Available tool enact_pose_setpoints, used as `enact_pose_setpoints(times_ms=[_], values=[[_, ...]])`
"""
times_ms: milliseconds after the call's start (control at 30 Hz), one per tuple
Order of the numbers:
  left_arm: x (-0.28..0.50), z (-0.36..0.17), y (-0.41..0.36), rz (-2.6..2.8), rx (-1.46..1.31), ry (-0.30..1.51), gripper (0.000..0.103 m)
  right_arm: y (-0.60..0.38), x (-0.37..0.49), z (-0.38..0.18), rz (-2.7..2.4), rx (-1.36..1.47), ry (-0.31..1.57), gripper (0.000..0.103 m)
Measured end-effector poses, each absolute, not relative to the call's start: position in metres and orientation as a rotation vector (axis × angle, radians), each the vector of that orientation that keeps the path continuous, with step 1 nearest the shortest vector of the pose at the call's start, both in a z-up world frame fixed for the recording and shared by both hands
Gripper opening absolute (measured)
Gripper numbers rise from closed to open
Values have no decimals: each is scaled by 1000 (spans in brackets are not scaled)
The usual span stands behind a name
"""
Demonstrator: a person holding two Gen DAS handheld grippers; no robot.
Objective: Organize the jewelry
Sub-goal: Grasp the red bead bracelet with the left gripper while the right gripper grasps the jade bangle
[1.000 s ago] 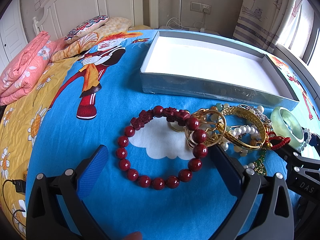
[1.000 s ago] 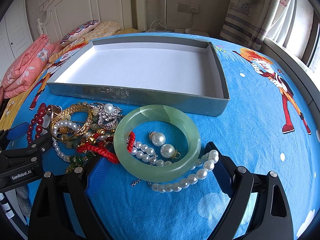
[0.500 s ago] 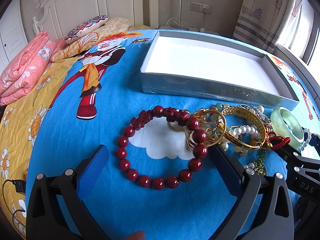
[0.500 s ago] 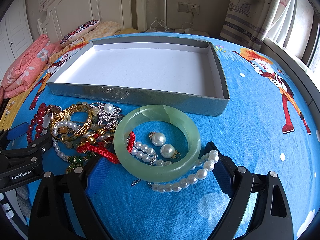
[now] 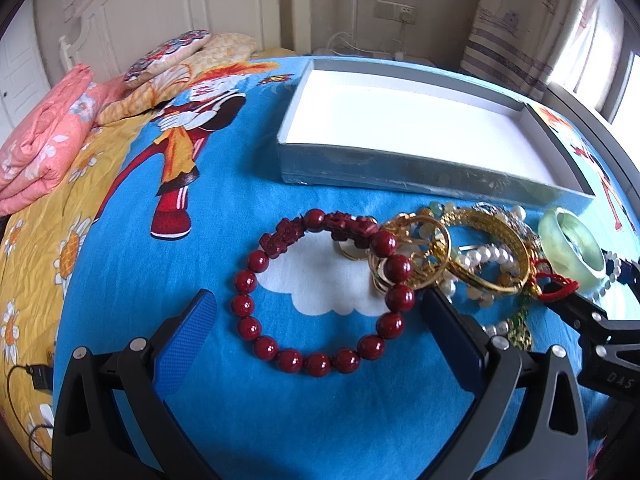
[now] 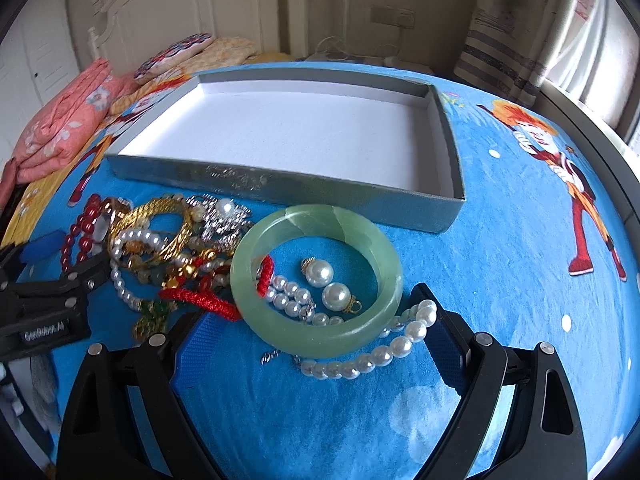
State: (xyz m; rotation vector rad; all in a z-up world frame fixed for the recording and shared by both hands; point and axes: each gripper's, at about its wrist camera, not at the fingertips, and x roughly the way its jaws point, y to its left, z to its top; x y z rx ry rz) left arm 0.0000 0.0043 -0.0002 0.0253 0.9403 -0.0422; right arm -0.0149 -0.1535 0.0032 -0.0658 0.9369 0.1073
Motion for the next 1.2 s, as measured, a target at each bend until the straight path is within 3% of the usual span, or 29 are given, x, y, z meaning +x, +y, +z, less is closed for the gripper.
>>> enact_pose_setpoints(times_ms=[233, 567, 833, 1200], values=[[-28, 1, 20, -141, 21, 936, 101, -172, -48, 7, 251, -90, 955, 87], [-81, 17, 116, -186, -425, 789, 100, -205, -57, 27, 236, 82, 840, 86], [-109, 26, 121, -113, -303, 768, 101, -180, -22, 28, 192, 22, 855, 83], [-87, 32, 82, -181, -176, 835, 101, -162, 2, 8, 174, -34, 929, 78]])
